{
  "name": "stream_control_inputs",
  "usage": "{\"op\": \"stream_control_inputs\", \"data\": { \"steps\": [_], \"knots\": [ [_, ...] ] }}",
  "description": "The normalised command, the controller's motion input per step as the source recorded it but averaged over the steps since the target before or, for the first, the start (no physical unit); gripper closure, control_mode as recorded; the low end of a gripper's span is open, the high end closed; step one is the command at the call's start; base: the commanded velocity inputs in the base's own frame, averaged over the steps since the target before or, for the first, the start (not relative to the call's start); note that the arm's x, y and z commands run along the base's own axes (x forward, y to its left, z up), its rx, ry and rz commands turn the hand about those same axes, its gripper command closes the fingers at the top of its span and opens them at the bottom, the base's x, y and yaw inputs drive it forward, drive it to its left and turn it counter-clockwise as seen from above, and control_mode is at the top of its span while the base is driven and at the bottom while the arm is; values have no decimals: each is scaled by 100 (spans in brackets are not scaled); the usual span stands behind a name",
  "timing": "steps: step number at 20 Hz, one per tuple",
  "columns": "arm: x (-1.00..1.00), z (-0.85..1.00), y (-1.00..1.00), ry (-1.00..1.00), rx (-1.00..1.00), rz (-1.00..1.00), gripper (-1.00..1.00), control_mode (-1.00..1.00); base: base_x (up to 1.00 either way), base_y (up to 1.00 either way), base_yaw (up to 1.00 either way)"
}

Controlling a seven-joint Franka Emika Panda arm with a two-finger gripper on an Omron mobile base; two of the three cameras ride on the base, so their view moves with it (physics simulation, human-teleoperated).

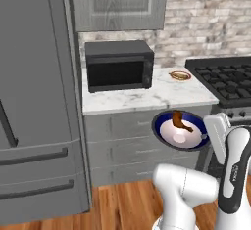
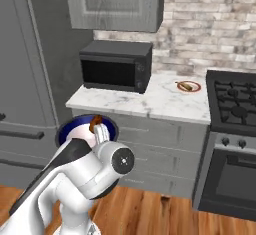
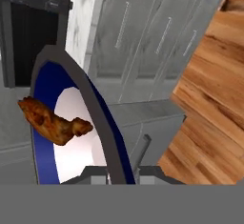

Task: Remove the banana from the bowl and place it on the small plate. Then place the bowl with only the chicken drumstick in the microwave, close the door, and press the start button to microwave the chicken drumstick.

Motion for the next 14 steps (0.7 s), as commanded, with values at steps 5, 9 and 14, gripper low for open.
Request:
{"op": "stream_control_inputs", "data": {
  "steps": [5,9,14],
  "knots": [
    [0,0,0,0,0,0,100,100,-28,100,5],
    [0,0,0,0,0,0,100,100,-19,100,6],
    [0,0,0,0,0,0,100,100,-7,100,4]
  ]
}}
